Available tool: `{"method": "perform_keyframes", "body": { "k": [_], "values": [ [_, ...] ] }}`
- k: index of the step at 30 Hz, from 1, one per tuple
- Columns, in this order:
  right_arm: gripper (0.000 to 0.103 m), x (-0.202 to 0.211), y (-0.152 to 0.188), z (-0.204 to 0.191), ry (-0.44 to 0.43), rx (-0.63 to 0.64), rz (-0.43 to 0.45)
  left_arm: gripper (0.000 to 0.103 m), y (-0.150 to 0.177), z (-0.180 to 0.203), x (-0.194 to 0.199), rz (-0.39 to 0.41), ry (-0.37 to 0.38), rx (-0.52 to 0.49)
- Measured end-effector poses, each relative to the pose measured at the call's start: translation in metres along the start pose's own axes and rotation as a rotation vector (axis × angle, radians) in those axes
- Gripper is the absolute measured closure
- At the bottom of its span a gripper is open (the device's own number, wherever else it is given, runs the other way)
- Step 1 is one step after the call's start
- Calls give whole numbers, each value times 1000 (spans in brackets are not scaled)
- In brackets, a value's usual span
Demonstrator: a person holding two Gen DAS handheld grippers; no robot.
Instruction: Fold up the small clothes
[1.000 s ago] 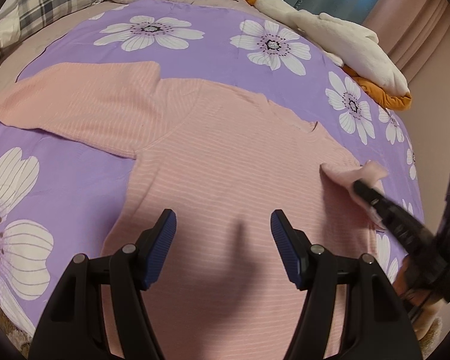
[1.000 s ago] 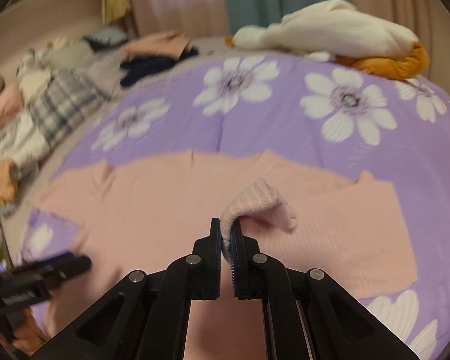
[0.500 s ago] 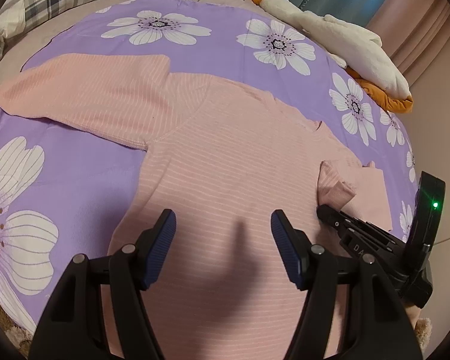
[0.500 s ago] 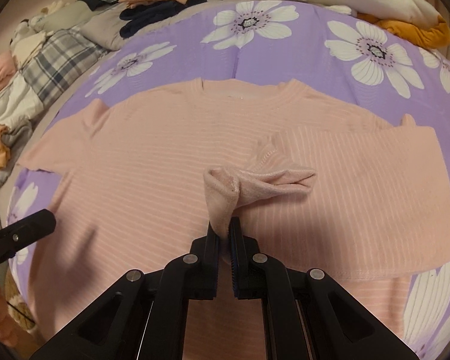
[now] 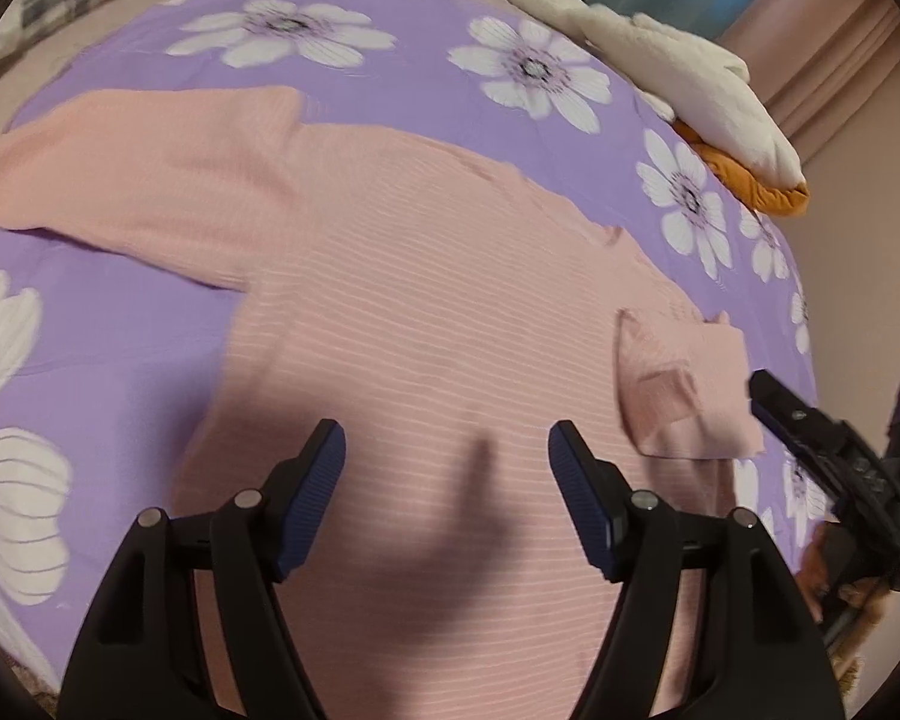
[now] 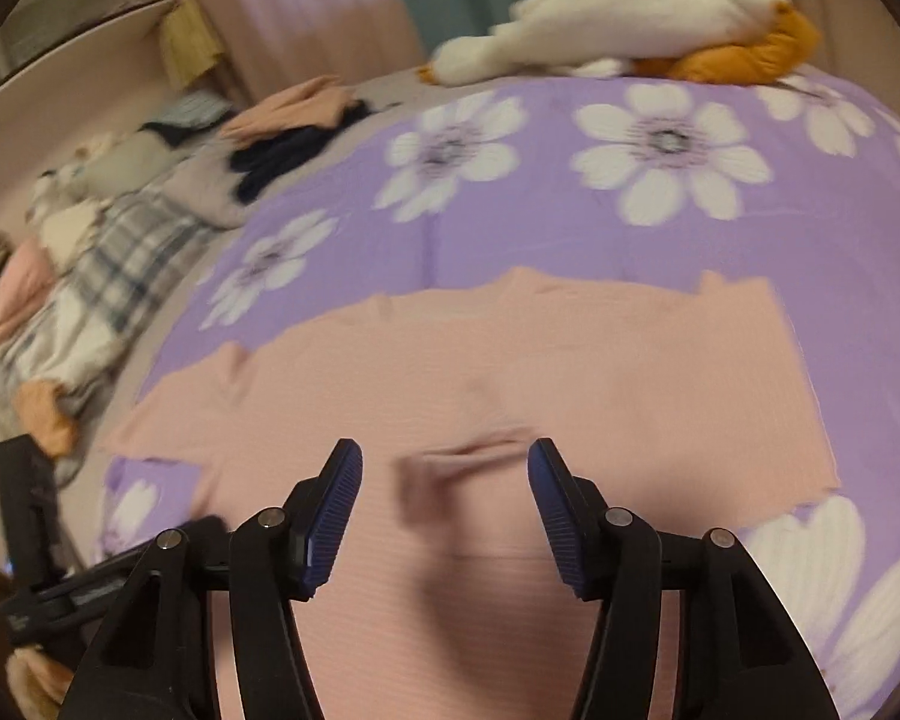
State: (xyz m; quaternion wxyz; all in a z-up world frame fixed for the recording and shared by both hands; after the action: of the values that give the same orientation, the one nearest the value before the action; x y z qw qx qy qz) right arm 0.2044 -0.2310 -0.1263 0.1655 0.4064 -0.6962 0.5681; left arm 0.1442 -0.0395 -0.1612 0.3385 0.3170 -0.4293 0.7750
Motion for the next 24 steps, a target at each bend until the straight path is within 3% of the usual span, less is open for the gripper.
{"method": "perform_keyframes", "body": {
  "k": [6, 10, 14, 19, 20, 24],
  "values": [
    [46, 1, -5, 60, 132, -120, 13, 33, -5, 57, -20, -12, 24, -144],
    [46, 10, -6, 85, 145, -189, 36, 33, -3, 101, -40, -22, 66, -233],
    [46, 18, -4, 108, 174, -243, 53, 36, 0, 124, -72, -43, 37, -302],
    [46, 25, 0, 130, 174, -313, 60, 70, -7, 122, -102, -48, 1, -287],
    [46, 26, 0, 133, 173, -324, 63, 82, -8, 119, -106, -55, 0, -278],
    [46, 28, 0, 138, 178, -334, 69, 95, -13, 117, -103, -18, -16, -261]
  ]
}}
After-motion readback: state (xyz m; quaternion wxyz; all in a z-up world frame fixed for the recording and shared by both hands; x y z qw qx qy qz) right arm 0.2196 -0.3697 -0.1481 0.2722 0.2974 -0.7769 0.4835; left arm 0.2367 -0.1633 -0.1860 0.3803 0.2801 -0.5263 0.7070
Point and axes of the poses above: each gripper's, at about its wrist camera, not at the fingertips, and x roughly against the way its jaws point, z to its right, y to its underside, the point moved 10 cm from there along -x, roughly the way its jaws point, and after that the axes turned 1 degree about z, right-handed, at the moved point
